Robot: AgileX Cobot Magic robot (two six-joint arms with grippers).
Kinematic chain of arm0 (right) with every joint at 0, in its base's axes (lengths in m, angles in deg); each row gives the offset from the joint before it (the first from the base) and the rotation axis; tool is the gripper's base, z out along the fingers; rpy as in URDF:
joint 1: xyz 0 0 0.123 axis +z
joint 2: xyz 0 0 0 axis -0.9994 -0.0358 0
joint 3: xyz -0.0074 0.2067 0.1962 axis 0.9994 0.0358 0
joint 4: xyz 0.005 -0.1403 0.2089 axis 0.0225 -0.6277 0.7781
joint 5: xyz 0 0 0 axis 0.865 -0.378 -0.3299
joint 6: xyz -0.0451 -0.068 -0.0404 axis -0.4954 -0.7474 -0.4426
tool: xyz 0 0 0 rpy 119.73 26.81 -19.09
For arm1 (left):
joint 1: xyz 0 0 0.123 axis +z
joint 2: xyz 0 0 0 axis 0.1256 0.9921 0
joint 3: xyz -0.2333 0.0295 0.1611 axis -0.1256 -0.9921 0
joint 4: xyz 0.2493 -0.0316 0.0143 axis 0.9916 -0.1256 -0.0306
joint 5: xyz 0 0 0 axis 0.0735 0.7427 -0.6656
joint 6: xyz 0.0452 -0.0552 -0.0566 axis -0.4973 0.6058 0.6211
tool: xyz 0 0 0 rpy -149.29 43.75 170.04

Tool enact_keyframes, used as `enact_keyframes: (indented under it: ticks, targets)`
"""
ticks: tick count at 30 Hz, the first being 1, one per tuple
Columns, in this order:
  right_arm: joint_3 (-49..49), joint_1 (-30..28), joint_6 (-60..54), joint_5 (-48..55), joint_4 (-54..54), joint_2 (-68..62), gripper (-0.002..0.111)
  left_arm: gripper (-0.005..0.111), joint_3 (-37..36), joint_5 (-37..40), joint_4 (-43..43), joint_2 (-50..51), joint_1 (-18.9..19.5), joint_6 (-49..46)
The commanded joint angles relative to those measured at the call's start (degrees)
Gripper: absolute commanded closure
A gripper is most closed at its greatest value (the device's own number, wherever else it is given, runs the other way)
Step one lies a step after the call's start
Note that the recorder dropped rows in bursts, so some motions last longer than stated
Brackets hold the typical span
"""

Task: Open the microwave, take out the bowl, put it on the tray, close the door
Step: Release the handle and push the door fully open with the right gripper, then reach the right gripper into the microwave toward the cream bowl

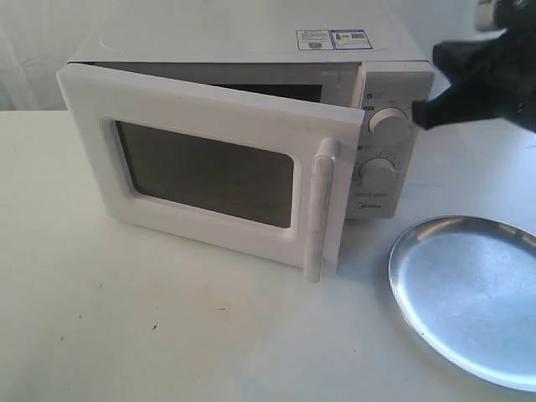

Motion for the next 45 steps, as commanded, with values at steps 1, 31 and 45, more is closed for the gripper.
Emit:
enact_keyframes:
  ticks: [1,31,45]
  targets:
    - [0.2,-0.1,1.5,-1.6,-12.6,-7.5,0.108,0.107,0.2,0.0,-0.2,-0.1,-0.1,0.4]
    - [-2.7,1.2,13.6,-43.3,-30.5,-15.0,0.108,0.107,0.2,0.0,-0.2,-0.1,-0.1,0.4]
    - [-8.1,10.7,0.0,-42.2,-23.9,-30.0,0.108,0.107,0.2,0.0,-0.2,-0.1,-0.1,0.4]
